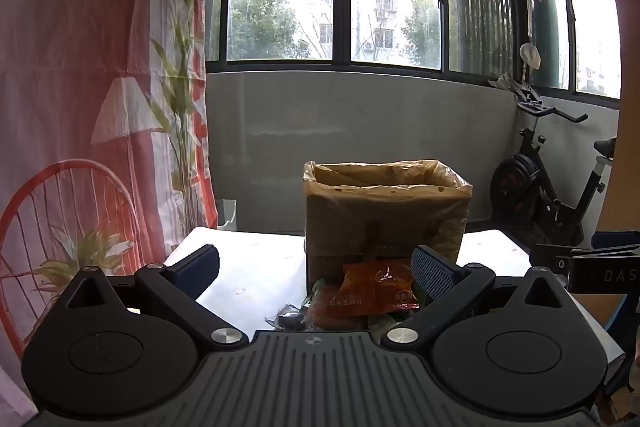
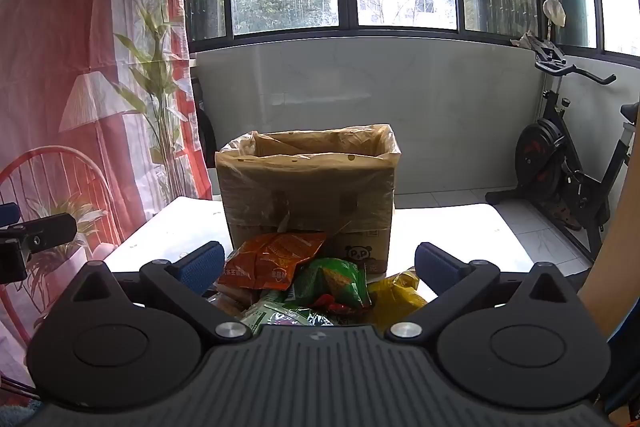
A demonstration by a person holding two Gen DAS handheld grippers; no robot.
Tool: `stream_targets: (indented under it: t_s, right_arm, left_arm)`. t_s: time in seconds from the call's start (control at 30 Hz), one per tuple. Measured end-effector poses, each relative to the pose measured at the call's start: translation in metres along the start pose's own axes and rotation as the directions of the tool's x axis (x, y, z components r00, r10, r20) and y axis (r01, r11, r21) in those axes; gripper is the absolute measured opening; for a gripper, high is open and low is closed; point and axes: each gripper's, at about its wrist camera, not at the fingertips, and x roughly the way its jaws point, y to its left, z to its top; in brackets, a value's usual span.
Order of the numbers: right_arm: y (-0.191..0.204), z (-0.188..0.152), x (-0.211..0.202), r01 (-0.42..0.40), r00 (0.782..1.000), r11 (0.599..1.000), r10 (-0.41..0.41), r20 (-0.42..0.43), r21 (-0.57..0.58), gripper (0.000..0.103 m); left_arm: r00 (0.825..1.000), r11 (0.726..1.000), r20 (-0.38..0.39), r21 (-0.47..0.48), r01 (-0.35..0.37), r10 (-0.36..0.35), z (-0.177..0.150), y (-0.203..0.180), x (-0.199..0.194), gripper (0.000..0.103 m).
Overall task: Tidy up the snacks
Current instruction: 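Move both grippers toward the snack pile in front of the box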
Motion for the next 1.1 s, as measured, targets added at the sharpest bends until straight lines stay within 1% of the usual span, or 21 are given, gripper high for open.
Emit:
stream_targets:
  t_s: [0.57, 0.87, 0.97, 1.07, 1.1]
  right_arm:
    - [0.0, 0.0, 0.0, -0.002, 1.0, 1.0, 0.002, 0.002, 0.004, 0.103]
    - [-0.001, -0.002, 0.003, -0.008, 1.0, 1.0, 0.008, 0.006, 0.018, 0.103]
    - [-0.004, -0.001, 0.002, -0.016, 1.0, 1.0, 0.015, 0.024, 0.024, 0.103]
    - [-0.014, -0.002, 0.004, -0.054, 0.996, 0.998, 0.052, 0.07, 0.031, 0.103]
    - [-0.017, -0.002, 0.009, -0.062, 0.995, 0.998, 0.059, 0.086, 0.03, 0.103]
  left_arm:
    - [1.0, 1.0, 0.0, -0.002, 0.001, -0.001, 0.0, 0.0, 0.0, 0.103]
    - [1.0, 1.0, -0.009, -0.024, 0.006, -0.006, 0.0, 0.003, 0.003, 0.103]
    - [1.0, 0.999, -0.007, -0.033, 0.003, -0.003, 0.003, 0.008, 0.006, 0.103]
    - [1.0, 0.999, 0.008, -0.031, -0.024, 0.024, 0.005, 0.013, 0.014, 0.103]
    - [0.999, 0.999, 0.013, -0.027, -0.044, 0.044, 0.006, 0.015, 0.02, 0.103]
